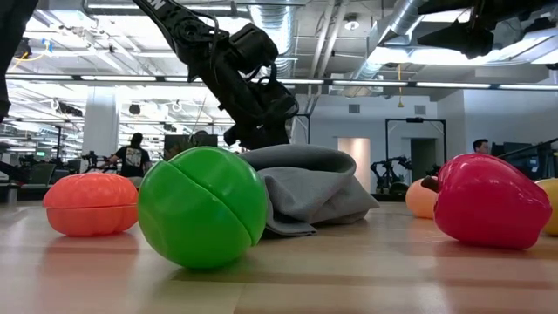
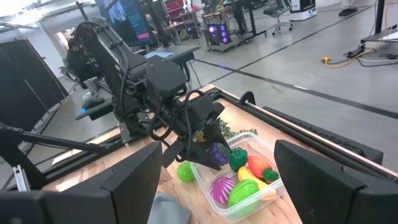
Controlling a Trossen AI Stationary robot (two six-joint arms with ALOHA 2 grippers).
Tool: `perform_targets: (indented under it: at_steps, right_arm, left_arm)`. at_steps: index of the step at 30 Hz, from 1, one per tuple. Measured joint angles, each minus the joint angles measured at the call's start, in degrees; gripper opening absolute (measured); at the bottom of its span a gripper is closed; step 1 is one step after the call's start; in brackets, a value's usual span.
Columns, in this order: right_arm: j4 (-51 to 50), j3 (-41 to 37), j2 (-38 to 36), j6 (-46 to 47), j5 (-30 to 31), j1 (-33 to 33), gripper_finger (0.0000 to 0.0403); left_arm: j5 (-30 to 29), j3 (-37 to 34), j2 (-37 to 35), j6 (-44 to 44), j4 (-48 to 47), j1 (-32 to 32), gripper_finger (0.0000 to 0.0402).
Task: Pick and placing Produce into tupperware
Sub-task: Put the violet grapes into the transparent container
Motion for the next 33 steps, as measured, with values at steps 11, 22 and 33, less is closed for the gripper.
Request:
perform_targets:
  at_steps: [11,22,33]
  right_arm:
    - [0.0,0.0,0.0,-0.2,0.0,0.0,0.0333]
    - [-0.6,0.0,0.0,0.0,0.0,0.0,0.0333]
    - [-1.4,0.0,0.0,-0.4,0.0,-0.3,0.0333]
  left_arm:
    - [0.0,0.4,2.3,-0.5,0.9,-0.1,0.021]
    - [-0.2,2.4,3.7,0.3,0.1,0.0,0.021]
    - [0.0,2.4,3.7,0.9,-0.2,0.2,0.0227]
